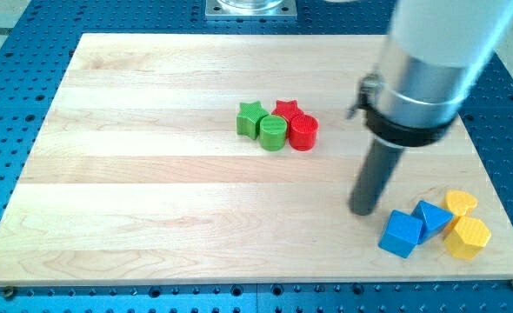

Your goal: Go to the bottom left side of the green blocks

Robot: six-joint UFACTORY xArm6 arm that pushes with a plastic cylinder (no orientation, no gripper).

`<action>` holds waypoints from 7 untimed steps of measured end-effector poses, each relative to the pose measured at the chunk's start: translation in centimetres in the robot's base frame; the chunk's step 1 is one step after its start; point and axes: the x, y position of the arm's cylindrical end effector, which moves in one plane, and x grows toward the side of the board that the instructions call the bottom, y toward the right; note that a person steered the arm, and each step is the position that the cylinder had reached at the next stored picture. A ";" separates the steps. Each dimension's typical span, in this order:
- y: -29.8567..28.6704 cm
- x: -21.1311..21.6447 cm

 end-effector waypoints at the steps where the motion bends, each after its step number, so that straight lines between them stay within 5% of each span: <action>1: -1.3 -2.3; 6: -2.6 -2.1; 7: -8.8 -3.0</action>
